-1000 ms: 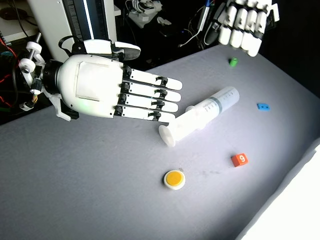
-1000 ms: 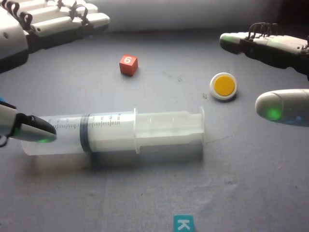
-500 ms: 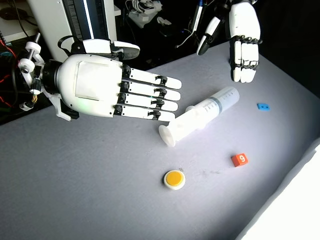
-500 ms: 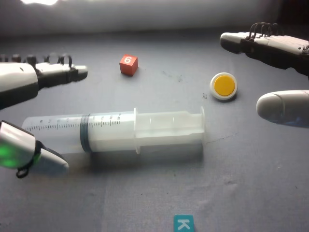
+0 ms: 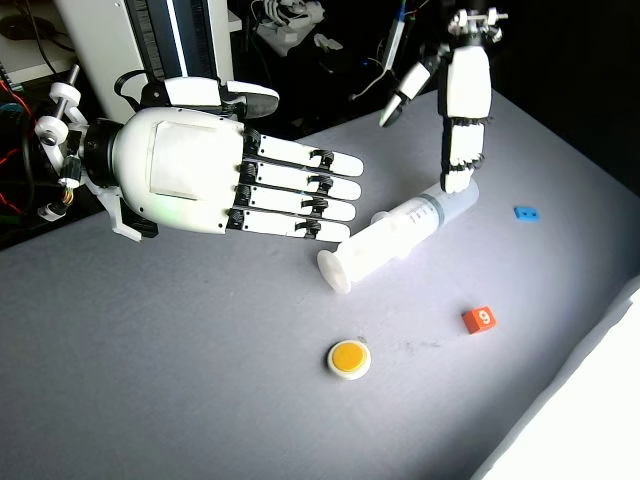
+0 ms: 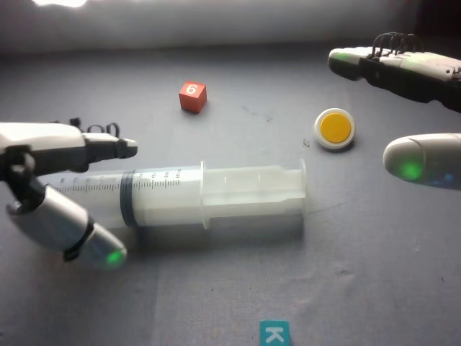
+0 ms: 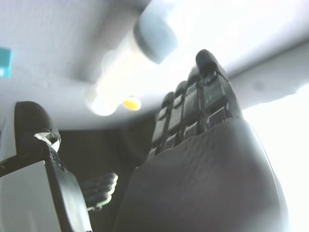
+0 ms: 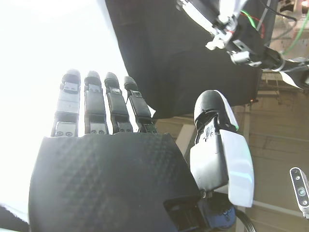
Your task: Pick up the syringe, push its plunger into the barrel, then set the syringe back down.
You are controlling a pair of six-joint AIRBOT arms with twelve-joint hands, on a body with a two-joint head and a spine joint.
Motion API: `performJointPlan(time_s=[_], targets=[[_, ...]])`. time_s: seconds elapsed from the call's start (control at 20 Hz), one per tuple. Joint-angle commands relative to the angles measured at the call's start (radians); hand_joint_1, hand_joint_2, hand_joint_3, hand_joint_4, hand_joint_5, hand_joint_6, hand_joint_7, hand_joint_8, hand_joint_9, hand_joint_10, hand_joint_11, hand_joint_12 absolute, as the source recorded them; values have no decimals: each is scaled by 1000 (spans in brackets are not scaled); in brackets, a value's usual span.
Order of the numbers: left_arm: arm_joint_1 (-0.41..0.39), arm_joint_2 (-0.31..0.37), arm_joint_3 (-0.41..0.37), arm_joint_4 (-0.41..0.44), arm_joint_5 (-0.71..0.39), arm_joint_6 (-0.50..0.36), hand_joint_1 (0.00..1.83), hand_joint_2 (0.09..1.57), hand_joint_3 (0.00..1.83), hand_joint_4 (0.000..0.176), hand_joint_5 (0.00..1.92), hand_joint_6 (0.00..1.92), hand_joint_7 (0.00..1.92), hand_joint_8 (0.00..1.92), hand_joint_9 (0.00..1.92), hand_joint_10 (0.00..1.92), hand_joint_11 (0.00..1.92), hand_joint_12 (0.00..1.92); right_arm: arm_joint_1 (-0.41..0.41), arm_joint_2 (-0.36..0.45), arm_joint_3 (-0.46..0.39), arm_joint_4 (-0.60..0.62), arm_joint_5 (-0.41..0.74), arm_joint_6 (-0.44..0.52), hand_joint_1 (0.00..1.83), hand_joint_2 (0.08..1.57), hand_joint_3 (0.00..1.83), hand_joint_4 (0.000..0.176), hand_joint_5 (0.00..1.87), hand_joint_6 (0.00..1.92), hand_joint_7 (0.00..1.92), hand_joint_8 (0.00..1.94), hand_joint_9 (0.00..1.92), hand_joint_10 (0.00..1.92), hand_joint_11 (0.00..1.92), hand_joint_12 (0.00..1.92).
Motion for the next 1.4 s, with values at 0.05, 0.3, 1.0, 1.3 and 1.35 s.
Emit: performJointPlan(time_s=[0.05, 0.3, 1.0, 1.3, 1.35], targets=[[-7, -30, 37, 19, -69, -4, 867, 890, 1, 0, 0, 0, 0, 0, 0, 0, 0, 373, 5, 3, -3, 24, 127, 1, 0, 1234, 9, 0, 0, 0, 0, 0, 0, 0, 0, 0], [-9, -132, 114, 20, -61, -4, 825, 885, 0, 0, 0, 0, 0, 0, 0, 0, 0, 492, 3, 3, -3, 24, 137, 1, 0, 1230, 4, 0, 20, 8, 0, 0, 0, 0, 0, 0], [79, -235, 221, 78, -61, -4, 917, 895, 7, 0, 0, 0, 0, 0, 0, 0, 0, 367, 0, 2, -3, 28, 206, 2, 0, 1229, 0, 0, 46, 11, 18, 7, 0, 0, 0, 0], [113, -264, 224, 127, -75, -4, 968, 887, 0, 0, 12, 4, 0, 0, 6, 2, 0, 498, 0, 1, -3, 32, 213, 3, 0, 1228, 0, 0, 25, 0, 1, 0, 0, 0, 0, 0], [117, -271, 226, 127, -75, -4, 975, 884, 0, 0, 13, 3, 0, 0, 6, 2, 0, 484, 0, 1, -3, 32, 215, 3, 0, 1232, 1, 0, 14, 0, 0, 0, 0, 0, 0, 0]])
